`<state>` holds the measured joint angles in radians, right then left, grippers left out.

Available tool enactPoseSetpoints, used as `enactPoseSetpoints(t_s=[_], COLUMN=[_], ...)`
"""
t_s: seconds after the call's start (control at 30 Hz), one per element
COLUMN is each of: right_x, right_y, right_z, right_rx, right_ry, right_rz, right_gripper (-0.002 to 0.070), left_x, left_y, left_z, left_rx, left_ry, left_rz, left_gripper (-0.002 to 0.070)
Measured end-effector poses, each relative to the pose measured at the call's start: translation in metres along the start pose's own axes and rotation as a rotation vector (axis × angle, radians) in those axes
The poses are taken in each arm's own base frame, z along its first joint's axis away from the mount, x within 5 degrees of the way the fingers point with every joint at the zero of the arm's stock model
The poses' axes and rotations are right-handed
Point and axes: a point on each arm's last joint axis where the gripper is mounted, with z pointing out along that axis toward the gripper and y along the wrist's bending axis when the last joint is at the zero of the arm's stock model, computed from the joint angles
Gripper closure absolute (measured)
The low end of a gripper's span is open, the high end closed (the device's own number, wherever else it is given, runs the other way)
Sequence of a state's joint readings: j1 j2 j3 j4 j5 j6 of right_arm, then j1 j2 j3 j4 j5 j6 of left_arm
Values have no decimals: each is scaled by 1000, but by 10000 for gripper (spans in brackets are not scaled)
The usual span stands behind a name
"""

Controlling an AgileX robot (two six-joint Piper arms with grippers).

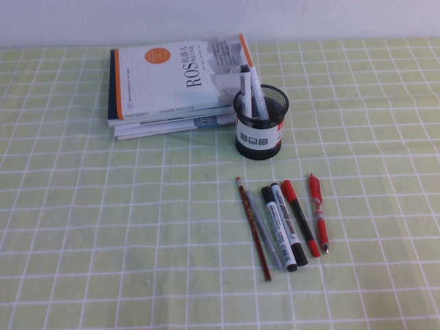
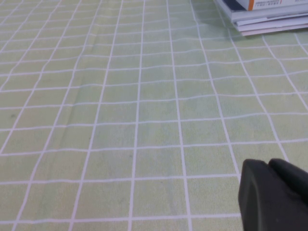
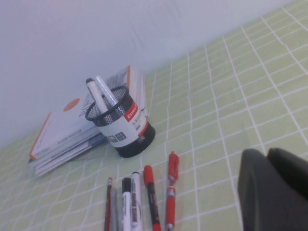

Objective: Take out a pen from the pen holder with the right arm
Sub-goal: 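Take a marker out of the pen holder and lay it on the table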

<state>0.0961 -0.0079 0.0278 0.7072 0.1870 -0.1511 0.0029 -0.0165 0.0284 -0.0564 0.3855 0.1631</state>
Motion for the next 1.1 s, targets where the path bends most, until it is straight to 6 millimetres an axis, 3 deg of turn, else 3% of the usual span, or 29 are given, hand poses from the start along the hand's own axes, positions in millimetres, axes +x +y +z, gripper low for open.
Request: enactPoseSetpoints(t_s=[0.4,0.63,0.83,1.1], right_x=[-7,-44,-70,-85], right_y=[4,36,54,57], right_z=[-1,10,46,106], right_rx=[-24,-39,-7,18], right_ry=[-33,121,334,504], right_rz=[107,90,-28,-149], right_gripper=[689,689,688,689], left_x=[0,0,0,0], left_y=[0,0,0,0], left_z=[0,0,0,0], left_rx=[0,0,0,0], left_ry=[0,0,0,0], left_rz=[0,0,0,0], left_gripper=[681,681,681,681])
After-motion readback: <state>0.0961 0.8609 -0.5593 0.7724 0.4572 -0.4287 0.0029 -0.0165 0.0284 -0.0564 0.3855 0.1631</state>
